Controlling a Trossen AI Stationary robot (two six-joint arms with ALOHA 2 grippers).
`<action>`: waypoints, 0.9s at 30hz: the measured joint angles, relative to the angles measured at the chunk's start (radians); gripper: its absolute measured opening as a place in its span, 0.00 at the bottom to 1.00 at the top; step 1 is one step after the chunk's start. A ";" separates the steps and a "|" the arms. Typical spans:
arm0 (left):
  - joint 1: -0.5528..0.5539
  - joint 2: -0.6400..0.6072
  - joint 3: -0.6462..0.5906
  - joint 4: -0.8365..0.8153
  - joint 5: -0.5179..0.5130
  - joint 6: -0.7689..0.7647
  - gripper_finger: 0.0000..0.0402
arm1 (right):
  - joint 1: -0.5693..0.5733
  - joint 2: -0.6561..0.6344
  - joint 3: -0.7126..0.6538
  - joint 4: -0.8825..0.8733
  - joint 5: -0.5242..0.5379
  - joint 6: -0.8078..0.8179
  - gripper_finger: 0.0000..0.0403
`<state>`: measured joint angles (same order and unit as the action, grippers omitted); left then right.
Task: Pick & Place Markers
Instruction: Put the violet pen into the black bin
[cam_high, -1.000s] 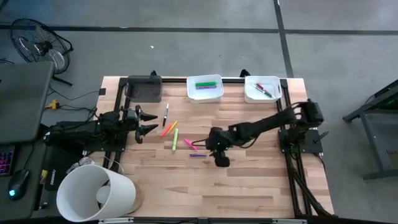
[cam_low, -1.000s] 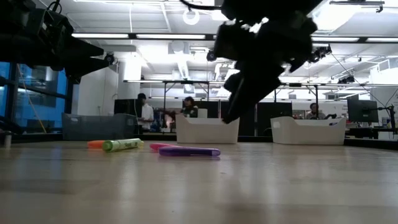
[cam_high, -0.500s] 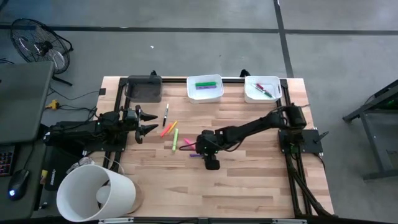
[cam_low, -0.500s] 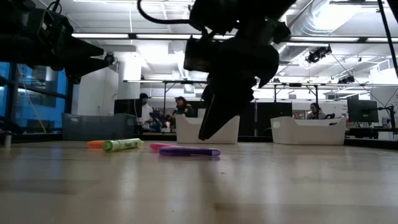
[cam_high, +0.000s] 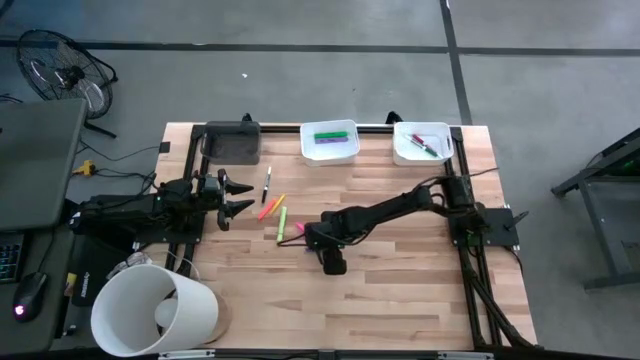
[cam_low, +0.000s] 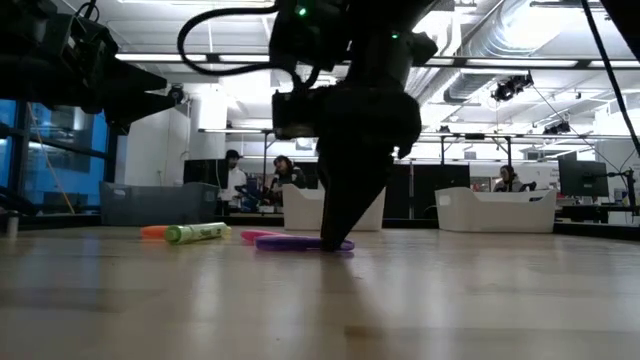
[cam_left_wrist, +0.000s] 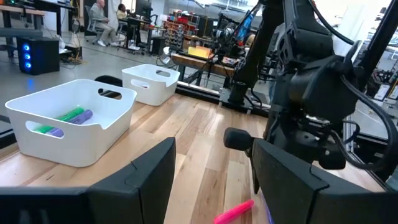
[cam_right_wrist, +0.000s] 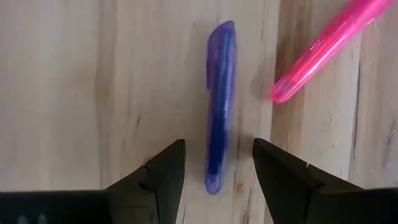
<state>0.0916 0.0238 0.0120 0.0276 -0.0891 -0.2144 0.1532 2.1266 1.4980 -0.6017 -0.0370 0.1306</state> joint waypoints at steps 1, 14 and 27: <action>0.000 0.000 0.000 0.000 0.000 0.000 0.53 | 0.001 0.008 0.009 -0.007 0.000 0.003 0.44; 0.000 0.000 0.000 0.000 0.000 0.000 0.53 | 0.025 0.069 0.032 -0.034 0.024 0.075 0.43; 0.000 0.000 0.000 0.000 0.000 0.000 0.53 | 0.037 0.070 0.029 -0.053 0.044 0.071 0.31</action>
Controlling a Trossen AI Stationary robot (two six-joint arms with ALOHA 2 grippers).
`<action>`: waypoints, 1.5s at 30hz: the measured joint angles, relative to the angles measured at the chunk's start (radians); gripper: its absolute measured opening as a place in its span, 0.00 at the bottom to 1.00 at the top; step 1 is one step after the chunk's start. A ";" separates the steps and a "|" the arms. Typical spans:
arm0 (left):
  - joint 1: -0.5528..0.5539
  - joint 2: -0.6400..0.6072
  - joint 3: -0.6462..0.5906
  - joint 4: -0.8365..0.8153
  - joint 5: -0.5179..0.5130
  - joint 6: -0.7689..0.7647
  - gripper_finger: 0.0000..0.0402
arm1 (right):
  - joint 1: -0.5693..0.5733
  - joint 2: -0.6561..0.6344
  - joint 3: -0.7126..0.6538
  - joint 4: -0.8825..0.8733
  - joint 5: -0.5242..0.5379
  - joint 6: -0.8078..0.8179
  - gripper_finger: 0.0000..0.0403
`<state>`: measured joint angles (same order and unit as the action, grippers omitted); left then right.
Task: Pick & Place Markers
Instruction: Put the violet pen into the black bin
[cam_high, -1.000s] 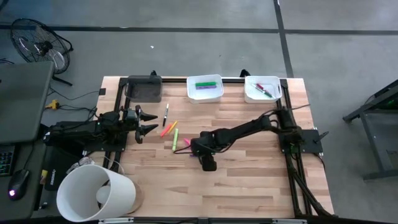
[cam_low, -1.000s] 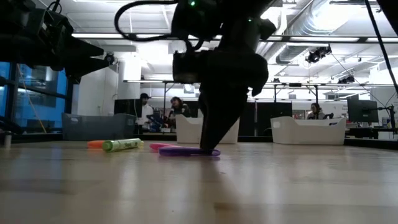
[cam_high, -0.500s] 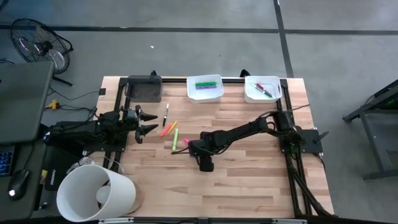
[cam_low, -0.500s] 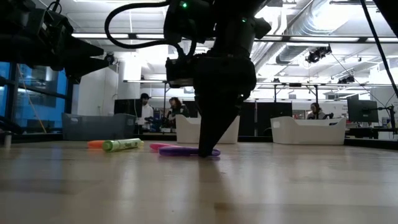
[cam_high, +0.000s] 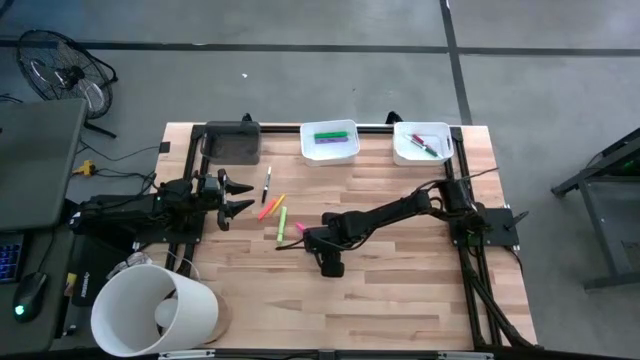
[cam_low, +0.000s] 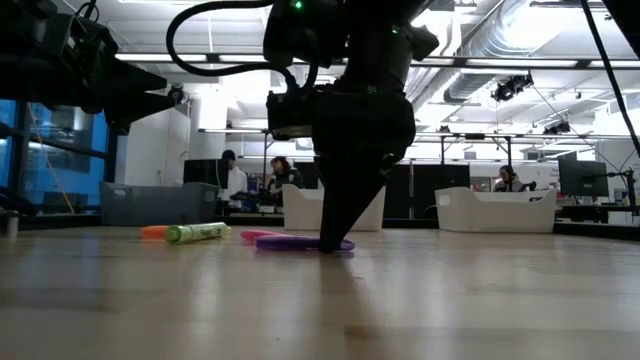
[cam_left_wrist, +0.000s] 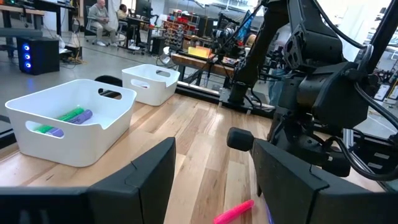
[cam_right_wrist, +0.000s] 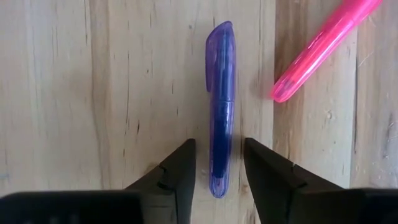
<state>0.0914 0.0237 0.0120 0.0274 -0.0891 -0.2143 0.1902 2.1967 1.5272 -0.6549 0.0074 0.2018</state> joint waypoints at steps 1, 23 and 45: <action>0.000 0.000 0.000 0.000 0.000 0.000 0.53 | 0.000 0.000 0.000 -0.001 0.000 0.000 0.30; 0.000 0.000 0.000 0.000 0.000 0.000 0.53 | 0.001 -0.029 -0.005 0.003 0.013 0.022 0.08; 0.000 0.000 0.000 0.000 0.000 0.000 0.53 | 0.008 -0.255 -0.007 -0.029 0.075 0.104 0.07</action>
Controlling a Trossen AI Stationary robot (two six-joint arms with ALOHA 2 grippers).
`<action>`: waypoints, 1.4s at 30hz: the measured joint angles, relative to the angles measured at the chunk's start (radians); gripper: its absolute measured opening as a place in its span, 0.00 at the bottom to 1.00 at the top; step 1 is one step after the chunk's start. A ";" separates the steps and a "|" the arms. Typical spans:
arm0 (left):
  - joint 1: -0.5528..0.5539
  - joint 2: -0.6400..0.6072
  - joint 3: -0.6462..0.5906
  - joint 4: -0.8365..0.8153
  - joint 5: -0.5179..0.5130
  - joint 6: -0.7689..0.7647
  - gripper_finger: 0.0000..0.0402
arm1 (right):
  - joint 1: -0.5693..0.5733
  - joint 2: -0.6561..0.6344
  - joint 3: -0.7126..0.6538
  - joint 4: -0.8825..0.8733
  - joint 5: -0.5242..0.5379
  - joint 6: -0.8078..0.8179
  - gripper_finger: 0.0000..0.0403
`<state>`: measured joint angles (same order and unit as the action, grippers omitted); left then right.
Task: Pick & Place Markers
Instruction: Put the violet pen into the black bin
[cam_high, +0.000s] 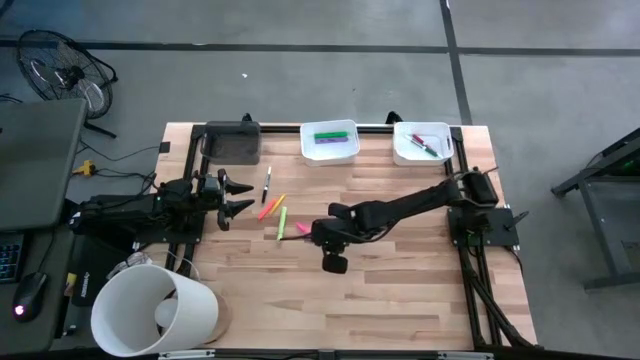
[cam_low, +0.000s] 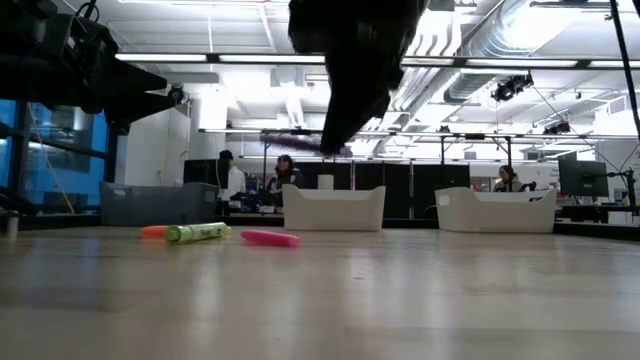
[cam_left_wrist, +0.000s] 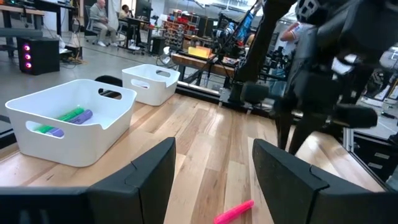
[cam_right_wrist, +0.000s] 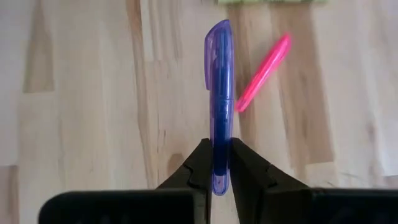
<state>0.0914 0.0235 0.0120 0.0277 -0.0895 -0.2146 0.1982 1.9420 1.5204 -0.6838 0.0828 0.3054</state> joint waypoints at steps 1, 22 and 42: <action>0.000 0.000 0.000 0.000 -0.002 0.000 0.53 | 0.000 -0.013 0.000 0.000 0.009 -0.003 0.07; 0.000 0.001 0.025 0.213 0.055 -0.168 0.53 | -0.017 -0.132 0.002 0.281 0.072 -0.051 0.10; 0.000 0.199 0.117 0.399 0.098 -0.172 0.53 | -0.154 -0.132 0.003 0.647 0.059 -0.079 0.09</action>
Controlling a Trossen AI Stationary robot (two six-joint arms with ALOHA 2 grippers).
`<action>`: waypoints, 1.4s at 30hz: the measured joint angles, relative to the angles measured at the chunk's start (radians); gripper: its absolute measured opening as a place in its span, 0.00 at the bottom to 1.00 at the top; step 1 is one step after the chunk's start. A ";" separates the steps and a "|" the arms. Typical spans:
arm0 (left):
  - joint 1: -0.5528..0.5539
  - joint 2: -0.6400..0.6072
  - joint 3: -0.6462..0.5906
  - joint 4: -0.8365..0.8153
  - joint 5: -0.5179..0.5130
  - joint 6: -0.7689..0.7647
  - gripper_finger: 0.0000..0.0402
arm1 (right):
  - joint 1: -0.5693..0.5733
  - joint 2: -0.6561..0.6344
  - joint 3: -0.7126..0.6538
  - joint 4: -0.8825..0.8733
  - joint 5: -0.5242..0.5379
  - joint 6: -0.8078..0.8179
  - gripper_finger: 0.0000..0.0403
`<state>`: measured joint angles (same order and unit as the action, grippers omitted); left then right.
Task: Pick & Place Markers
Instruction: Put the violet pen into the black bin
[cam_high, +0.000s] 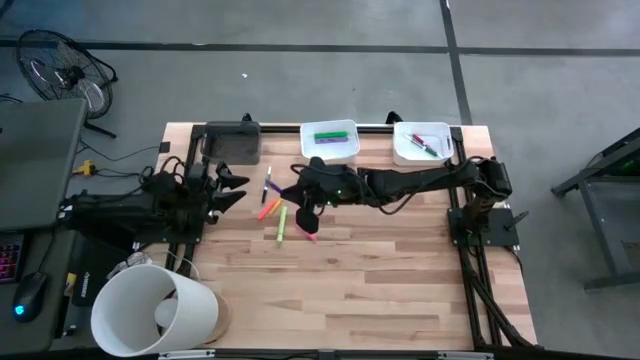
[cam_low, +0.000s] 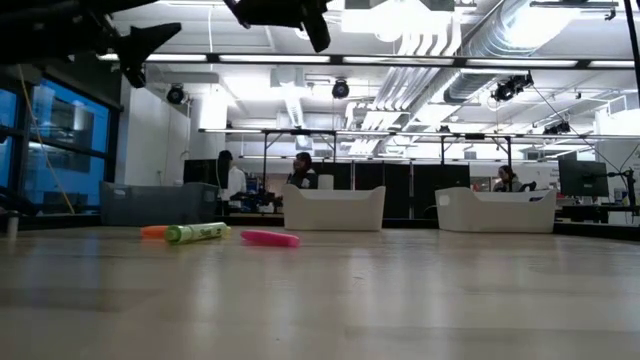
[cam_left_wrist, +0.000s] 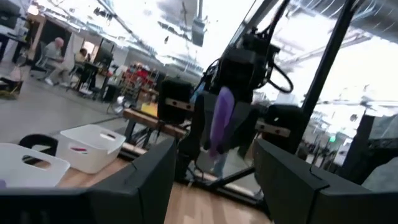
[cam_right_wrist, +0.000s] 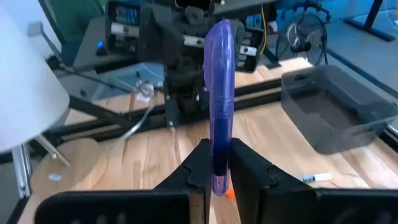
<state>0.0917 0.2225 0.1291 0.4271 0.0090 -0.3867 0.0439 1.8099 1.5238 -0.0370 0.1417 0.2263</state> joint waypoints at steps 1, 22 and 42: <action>0.000 0.036 0.020 0.001 0.000 0.015 0.53 | -0.004 0.000 0.000 0.011 -0.003 0.000 0.10; 0.000 0.592 0.358 0.104 0.008 0.210 0.53 | -0.025 0.000 0.000 0.032 -0.017 -0.025 0.10; 0.000 0.598 0.366 0.094 -0.010 0.199 0.21 | -0.026 0.000 0.000 0.022 -0.020 -0.051 0.09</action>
<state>0.0914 0.8207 0.4953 0.5213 -0.0013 -0.1875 0.0182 1.8103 1.5238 -0.0151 0.1214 0.1749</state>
